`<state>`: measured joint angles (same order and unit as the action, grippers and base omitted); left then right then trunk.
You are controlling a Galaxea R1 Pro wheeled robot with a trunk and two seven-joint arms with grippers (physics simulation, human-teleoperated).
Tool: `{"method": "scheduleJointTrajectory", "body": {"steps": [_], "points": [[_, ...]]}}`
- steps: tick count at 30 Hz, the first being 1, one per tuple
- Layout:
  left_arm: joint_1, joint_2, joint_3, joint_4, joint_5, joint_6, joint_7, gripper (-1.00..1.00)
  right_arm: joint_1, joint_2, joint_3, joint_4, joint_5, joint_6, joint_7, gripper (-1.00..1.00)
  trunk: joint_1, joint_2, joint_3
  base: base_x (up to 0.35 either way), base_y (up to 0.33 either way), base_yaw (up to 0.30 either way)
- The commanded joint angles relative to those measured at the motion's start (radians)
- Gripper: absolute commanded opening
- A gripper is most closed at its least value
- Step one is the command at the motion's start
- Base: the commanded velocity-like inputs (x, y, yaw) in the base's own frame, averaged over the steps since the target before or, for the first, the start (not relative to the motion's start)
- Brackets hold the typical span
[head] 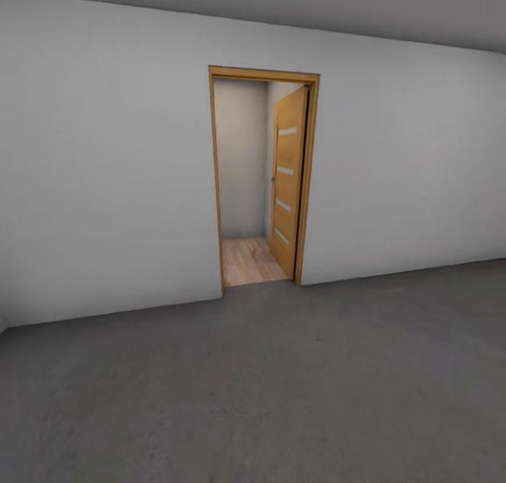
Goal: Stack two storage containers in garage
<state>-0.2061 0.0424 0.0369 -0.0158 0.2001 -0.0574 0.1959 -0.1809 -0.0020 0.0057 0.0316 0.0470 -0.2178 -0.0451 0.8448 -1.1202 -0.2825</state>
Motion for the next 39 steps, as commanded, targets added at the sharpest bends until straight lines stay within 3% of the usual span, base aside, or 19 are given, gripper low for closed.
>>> {"method": "scheduleJointTrajectory", "body": {"steps": [1, 10, 19, 39], "points": [[0.000, 0.000, 0.003, 0.000, 0.005, -0.004, 0.000, 1.00, -0.002, 0.000, 0.000, 0.003, 0.005, -0.005, -0.004, 1.00, 0.000, -0.001, -0.001, 0.000, 0.000, -0.297], [0.000, -0.001, 0.004, 0.000, 0.006, -0.004, 0.000, 1.00, -0.002, 0.003, 0.000, 0.003, 0.005, -0.004, -0.004, 1.00, 0.000, -0.001, -0.001, 0.000, 0.000, -0.286], [0.000, -0.009, 0.008, 0.004, 0.009, 0.008, 0.000, 1.00, -0.002, 0.000, 0.002, 0.002, 0.015, 0.002, -0.004, 1.00, 0.000, -0.001, -0.001, 0.016, 0.000, -0.043], [-0.001, -0.024, 0.009, 0.012, 0.011, -0.001, 0.000, 1.00, -0.002, -0.003, 0.007, 0.002, 0.017, -0.005, -0.004, 1.00, 0.000, -0.001, -0.001, 0.308, 0.000, 0.000]]}}
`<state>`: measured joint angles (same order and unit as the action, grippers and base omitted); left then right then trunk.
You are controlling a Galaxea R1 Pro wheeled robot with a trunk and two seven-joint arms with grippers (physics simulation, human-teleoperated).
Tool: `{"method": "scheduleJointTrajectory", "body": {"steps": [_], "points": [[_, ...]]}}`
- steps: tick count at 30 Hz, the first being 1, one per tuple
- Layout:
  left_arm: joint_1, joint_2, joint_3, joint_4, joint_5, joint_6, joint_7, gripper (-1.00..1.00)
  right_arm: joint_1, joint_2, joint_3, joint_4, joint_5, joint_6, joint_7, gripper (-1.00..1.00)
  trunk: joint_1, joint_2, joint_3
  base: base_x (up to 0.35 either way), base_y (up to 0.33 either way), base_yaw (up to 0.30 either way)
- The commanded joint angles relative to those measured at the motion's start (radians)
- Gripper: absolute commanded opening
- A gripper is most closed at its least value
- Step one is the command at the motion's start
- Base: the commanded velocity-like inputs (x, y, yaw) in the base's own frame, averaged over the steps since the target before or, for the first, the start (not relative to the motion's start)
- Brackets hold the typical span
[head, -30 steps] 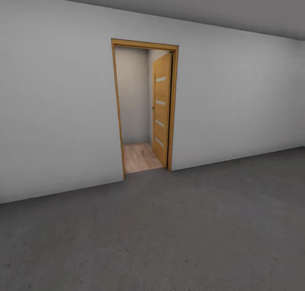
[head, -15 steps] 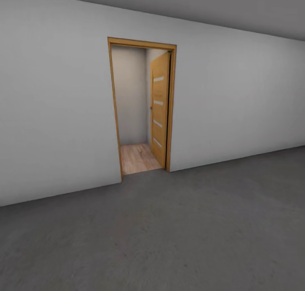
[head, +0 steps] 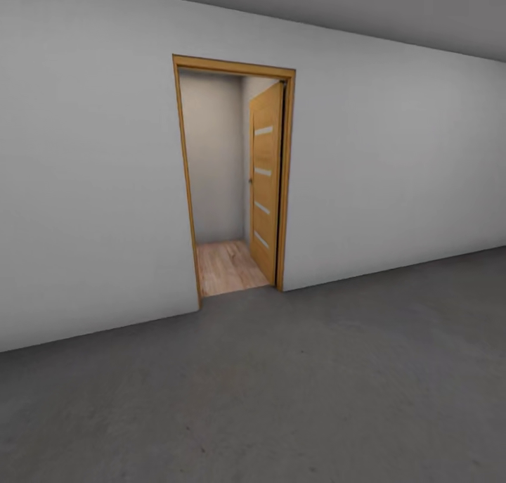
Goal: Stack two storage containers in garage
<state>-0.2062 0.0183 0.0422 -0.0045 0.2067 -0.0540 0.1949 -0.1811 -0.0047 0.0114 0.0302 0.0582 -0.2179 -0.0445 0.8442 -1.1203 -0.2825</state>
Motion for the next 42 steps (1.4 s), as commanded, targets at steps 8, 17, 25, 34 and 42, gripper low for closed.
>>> {"method": "scheduleJointTrajectory", "body": {"steps": [8, 17, 25, 34, 42], "points": [[0.000, -0.018, 0.004, -0.004, 0.003, -0.005, 0.001, 1.00, -0.001, 0.000, 0.001, 0.004, 0.005, -0.003, -0.005, 1.00, 0.001, -0.001, -0.001, 0.320, 0.000, 0.000], [0.000, -0.025, 0.004, 0.000, 0.005, -0.007, 0.000, 1.00, -0.001, 0.000, 0.001, 0.003, 0.005, 0.003, -0.005, 1.00, 0.001, -0.001, -0.001, 0.320, -0.014, 0.000], [0.000, -0.025, 0.004, 0.000, 0.005, -0.006, 0.000, 1.00, -0.001, 0.000, 0.001, 0.004, 0.005, 0.003, -0.005, 1.00, 0.001, -0.001, -0.001, 0.320, -0.064, 0.000], [-0.001, -0.026, 0.004, 0.000, 0.005, -0.006, 0.000, 1.00, -0.001, -0.001, 0.002, 0.003, 0.006, -0.001, -0.005, 1.00, 0.001, -0.001, -0.001, 0.320, -0.073, 0.000], [0.000, -0.026, 0.004, 0.000, 0.005, -0.005, 0.000, 1.00, -0.001, -0.001, 0.002, 0.002, 0.010, -0.003, -0.005, 1.00, 0.001, -0.001, -0.001, 0.320, -0.080, 0.000]]}}
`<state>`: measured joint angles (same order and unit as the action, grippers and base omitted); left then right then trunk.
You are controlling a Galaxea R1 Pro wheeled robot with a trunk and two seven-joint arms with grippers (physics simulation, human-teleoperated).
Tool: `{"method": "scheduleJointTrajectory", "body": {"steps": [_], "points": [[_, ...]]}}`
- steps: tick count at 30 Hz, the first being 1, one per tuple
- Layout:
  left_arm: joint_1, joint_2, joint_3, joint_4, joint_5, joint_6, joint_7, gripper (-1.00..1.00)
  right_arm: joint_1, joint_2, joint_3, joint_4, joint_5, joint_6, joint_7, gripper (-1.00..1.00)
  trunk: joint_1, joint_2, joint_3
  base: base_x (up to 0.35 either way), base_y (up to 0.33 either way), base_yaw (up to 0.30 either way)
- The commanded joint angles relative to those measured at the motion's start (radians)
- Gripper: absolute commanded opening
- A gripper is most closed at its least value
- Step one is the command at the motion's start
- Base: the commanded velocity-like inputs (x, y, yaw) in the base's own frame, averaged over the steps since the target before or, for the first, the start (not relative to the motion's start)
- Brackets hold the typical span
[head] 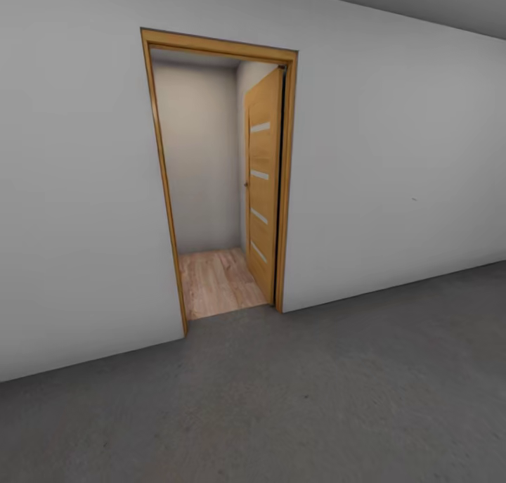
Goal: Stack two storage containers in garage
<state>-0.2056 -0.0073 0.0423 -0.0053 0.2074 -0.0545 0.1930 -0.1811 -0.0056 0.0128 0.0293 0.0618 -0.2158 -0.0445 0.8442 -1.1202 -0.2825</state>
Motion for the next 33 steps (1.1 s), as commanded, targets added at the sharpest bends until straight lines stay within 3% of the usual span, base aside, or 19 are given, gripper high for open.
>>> {"method": "scheduleJointTrajectory", "body": {"steps": [1, 33], "points": [[-0.001, 0.000, 0.004, 0.001, 0.004, -0.004, 0.002, 1.00, -0.001, 0.000, 0.001, 0.003, 0.007, -0.005, -0.005, 1.00, 0.001, -0.001, -0.001, 0.320, -0.081, 0.000], [-0.002, 0.001, 0.004, 0.001, 0.004, -0.005, 0.002, 1.00, -0.001, 0.006, 0.000, 0.003, 0.003, 0.006, -0.017, 1.00, 0.001, -0.001, -0.001, 0.320, -0.017, 0.000]]}}
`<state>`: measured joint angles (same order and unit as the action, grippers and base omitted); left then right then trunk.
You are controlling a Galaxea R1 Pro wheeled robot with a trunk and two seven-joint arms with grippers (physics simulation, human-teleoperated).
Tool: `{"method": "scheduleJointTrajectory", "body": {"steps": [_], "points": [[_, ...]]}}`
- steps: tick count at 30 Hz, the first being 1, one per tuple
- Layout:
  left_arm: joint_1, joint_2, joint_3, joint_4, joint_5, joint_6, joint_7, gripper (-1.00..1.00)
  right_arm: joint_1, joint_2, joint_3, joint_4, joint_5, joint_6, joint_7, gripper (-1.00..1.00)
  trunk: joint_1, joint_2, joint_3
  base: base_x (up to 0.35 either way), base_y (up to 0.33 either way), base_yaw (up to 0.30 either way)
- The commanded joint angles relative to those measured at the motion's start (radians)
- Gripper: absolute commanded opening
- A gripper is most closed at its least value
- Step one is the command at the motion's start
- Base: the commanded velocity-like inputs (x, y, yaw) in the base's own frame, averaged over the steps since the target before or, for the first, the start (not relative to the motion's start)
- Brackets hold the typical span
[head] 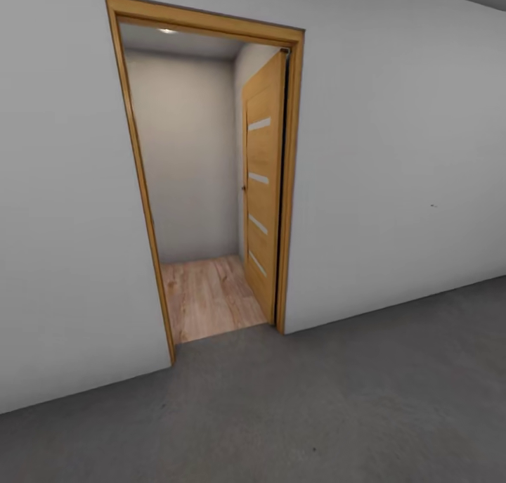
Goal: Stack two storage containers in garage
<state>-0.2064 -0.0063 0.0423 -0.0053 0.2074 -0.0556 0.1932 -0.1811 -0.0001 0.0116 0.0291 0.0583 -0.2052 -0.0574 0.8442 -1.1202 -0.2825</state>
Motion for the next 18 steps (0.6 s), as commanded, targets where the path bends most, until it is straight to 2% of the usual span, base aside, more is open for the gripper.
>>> {"method": "scheduleJointTrajectory", "body": {"steps": [1, 13, 18], "points": [[0.000, 0.000, 0.004, 0.001, 0.004, -0.004, 0.002, 1.00, -0.001, 0.000, 0.001, 0.003, 0.006, -0.005, -0.005, 1.00, 0.001, -0.001, -0.001, 0.320, 0.000, 0.000], [0.000, 0.000, 0.004, 0.001, 0.004, -0.004, 0.002, 1.00, -0.001, -0.004, 0.001, 0.003, 0.006, -0.013, 0.007, 1.00, 0.001, -0.001, -0.001, 0.320, 0.000, 0.004], [0.000, 0.000, 0.004, 0.001, 0.004, -0.004, 0.002, 1.00, -0.001, -0.005, 0.001, 0.003, 0.003, -0.015, 0.008, 1.00, 0.001, -0.001, -0.001, 0.320, 0.000, 0.201]]}}
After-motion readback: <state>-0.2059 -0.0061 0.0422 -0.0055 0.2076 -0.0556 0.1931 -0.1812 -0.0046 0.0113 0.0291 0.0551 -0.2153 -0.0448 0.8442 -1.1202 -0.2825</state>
